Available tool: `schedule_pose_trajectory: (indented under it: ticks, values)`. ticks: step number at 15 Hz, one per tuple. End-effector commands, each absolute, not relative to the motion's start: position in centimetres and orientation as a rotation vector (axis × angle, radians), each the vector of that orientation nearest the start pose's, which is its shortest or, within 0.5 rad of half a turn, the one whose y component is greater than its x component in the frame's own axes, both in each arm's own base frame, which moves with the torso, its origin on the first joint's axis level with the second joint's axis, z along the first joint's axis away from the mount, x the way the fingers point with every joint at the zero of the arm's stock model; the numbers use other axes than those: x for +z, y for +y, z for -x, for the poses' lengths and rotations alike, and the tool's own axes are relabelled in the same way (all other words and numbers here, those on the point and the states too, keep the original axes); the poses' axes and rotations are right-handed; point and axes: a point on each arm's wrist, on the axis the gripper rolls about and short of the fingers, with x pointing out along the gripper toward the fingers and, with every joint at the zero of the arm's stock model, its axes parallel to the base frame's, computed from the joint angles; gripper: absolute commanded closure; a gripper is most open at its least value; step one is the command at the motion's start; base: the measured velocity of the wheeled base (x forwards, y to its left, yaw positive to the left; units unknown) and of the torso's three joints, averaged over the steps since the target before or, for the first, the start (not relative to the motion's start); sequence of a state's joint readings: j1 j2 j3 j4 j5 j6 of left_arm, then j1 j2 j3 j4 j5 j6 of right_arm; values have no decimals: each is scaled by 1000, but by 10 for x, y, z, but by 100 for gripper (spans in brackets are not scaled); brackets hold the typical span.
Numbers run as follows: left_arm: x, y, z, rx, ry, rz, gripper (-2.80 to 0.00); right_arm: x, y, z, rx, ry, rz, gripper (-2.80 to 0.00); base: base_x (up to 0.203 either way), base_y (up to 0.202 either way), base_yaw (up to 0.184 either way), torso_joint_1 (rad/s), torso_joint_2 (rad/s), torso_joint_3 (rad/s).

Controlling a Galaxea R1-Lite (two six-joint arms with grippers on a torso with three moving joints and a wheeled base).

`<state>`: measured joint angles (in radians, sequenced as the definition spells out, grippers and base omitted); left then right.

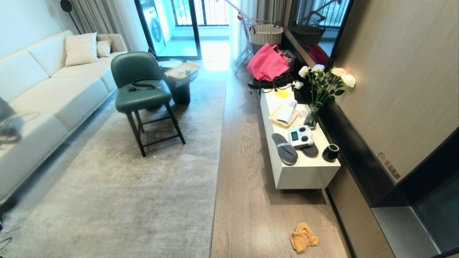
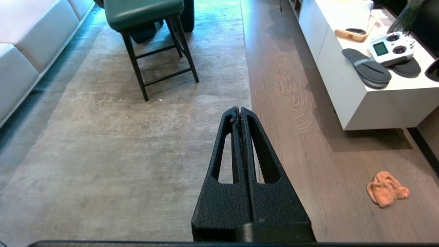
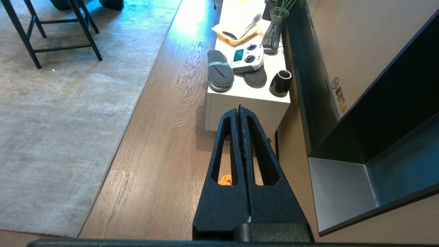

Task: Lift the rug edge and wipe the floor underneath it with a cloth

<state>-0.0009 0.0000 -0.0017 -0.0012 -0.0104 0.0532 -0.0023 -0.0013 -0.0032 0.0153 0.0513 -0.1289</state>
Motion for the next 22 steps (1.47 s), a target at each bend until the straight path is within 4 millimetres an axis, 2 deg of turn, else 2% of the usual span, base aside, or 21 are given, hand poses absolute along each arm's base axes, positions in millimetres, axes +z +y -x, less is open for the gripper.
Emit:
schedule_pose_trajectory:
  ticks: [1, 12, 22]
  values:
    - [76, 0, 23, -12, -3, -54, 0, 75, 1, 23, 51, 9, 130, 0, 0, 0, 0, 149, -337, -187]
    - [76, 0, 23, -12, -3, -54, 0, 75, 1, 23, 50, 9, 130, 0, 0, 0, 0, 95, -206, -113]
    - [76, 0, 23, -12, -3, -54, 0, 75, 1, 23, 48, 9, 129, 0, 0, 0, 0, 0, 0, 0]
